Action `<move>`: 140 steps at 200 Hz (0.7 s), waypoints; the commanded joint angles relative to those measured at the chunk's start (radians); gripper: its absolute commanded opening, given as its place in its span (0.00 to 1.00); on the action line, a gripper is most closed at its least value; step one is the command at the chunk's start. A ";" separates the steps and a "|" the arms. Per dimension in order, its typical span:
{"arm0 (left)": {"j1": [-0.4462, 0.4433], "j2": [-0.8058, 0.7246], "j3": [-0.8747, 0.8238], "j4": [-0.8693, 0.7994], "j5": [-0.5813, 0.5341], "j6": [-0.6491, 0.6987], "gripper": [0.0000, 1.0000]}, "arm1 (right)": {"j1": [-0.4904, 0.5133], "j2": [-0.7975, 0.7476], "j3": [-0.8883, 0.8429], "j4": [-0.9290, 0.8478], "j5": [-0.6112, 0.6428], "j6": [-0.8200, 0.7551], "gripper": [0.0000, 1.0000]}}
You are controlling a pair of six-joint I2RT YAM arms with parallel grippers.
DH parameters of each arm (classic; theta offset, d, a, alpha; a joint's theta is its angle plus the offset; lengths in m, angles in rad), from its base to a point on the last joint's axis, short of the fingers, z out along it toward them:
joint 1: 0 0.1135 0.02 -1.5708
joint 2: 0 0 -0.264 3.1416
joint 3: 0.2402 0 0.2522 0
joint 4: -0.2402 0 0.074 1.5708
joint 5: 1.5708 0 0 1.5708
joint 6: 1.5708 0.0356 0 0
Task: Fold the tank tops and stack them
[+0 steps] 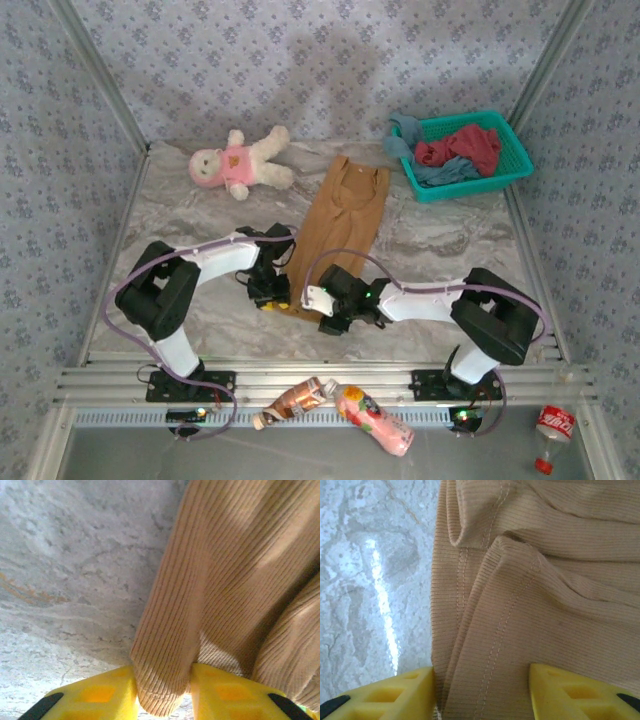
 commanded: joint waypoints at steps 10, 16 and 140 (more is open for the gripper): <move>-0.008 0.017 0.050 -0.029 -0.034 0.034 0.17 | 0.017 0.065 0.009 -0.040 0.063 0.003 0.40; -0.008 0.017 0.056 -0.041 -0.042 0.041 0.13 | 0.021 0.063 0.014 -0.043 0.069 0.002 0.37; 0.001 -0.149 0.248 -0.399 -0.140 0.109 0.05 | -0.012 -0.112 0.122 -0.174 -0.192 0.177 0.17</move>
